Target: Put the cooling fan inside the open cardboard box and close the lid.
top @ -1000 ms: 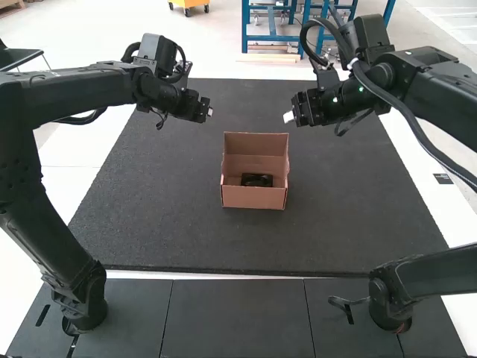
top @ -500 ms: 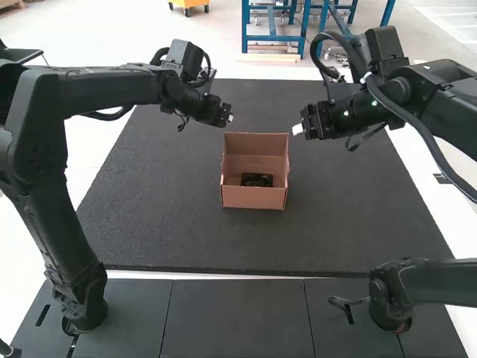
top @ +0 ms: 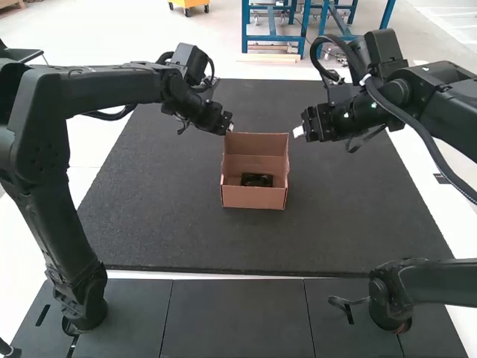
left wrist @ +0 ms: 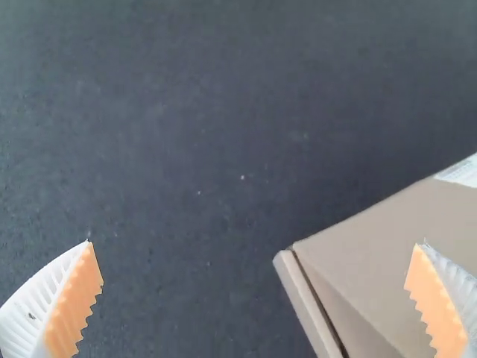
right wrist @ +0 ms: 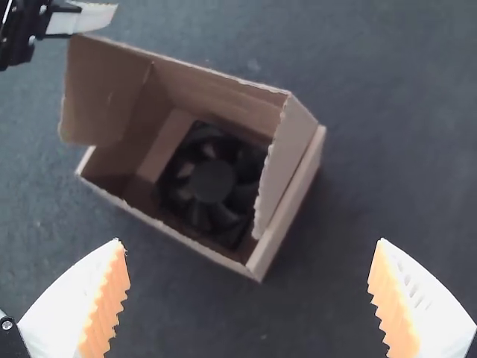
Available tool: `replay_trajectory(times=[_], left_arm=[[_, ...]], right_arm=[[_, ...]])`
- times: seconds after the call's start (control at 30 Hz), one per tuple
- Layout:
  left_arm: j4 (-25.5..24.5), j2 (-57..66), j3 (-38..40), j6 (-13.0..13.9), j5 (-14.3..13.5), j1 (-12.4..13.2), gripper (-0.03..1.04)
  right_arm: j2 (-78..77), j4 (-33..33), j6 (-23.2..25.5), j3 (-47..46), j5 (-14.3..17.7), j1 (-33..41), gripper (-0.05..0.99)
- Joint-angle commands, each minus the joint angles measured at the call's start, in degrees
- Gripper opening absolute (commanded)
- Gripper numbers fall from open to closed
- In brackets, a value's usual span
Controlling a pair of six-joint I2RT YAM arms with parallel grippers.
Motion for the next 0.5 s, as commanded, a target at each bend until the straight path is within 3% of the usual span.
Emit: replay_trajectory(times=[0.0,0.47], left_arm=[[-1.6,0.0,1.4,0.4,1.0,0.0,0.96],[-3.1,-0.7,-4.3,0.4,4.0,-0.3,0.96]], right_arm=[[0.4,0.9,0.1,0.0,0.6,-1.0,0.73],[2.0,2.1,0.0,-0.2,0.5,-1.5,0.73]])
